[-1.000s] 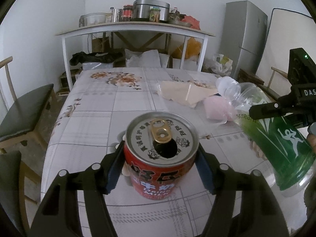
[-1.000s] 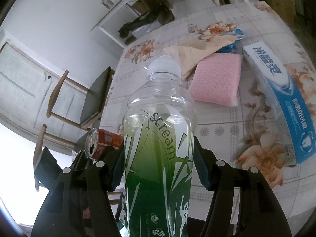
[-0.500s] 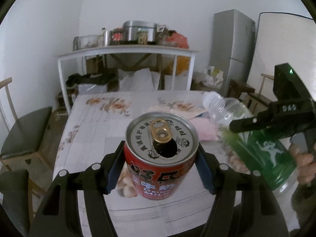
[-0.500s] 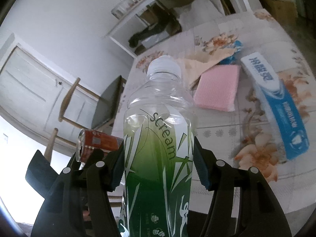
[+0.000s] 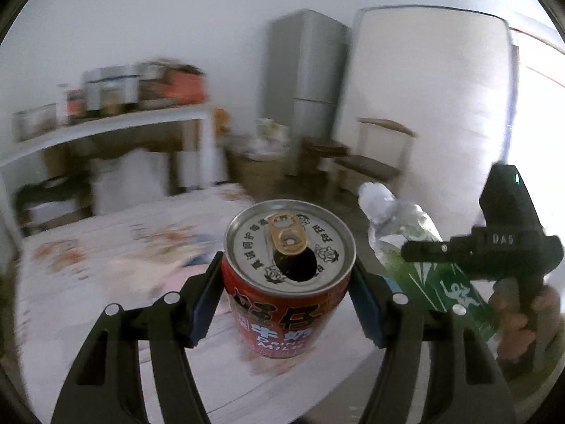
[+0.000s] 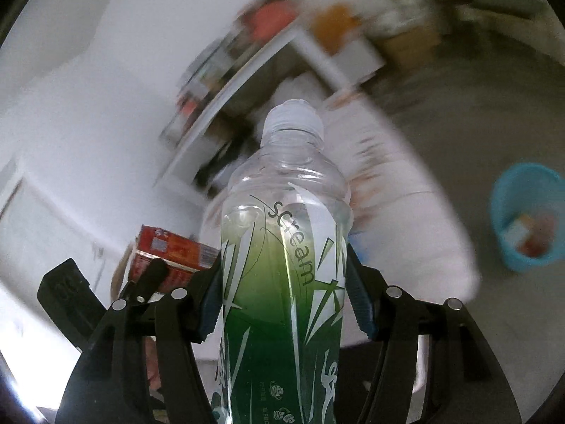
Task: Collect trash
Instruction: 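Lift the red can with the left tool while the right tool carries the bottle, then open both tools over the blue wastebasket to drop can and bottle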
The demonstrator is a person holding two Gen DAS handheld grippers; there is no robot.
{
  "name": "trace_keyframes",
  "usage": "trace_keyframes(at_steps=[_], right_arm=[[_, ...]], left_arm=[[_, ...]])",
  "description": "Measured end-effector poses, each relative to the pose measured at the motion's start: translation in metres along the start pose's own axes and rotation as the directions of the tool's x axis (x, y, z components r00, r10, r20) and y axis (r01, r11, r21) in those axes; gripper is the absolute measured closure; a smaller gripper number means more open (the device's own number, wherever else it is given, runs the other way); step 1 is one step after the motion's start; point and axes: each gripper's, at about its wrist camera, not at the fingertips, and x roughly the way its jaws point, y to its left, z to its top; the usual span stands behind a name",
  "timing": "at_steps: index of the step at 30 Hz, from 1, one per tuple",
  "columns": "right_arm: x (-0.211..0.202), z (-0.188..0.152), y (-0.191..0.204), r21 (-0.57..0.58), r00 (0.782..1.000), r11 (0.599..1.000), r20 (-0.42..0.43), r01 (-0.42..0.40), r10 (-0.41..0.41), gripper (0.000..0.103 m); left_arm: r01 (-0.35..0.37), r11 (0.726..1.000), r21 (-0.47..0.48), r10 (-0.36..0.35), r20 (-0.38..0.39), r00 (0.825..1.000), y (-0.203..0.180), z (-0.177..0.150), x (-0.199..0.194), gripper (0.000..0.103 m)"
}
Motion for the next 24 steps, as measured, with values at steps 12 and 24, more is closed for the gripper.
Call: trace_keyframes(at_steps=[12,24], right_arm=[[-0.129,-0.037,-0.222,0.513,0.952,0.843,0.143,0.161,-0.269,0.045],[-0.031,0.031,-0.327,0.599,0.978,0.793,0.076,0.110,-0.193,0.028]], left_arm=[[0.382,0.924,0.001,-0.351,-0.392,0.850,-0.160,0.025,0.189,0.038],[0.192,0.978,-0.080,-0.204,-0.540,0.816,-0.200,0.019,0.354,0.029]])
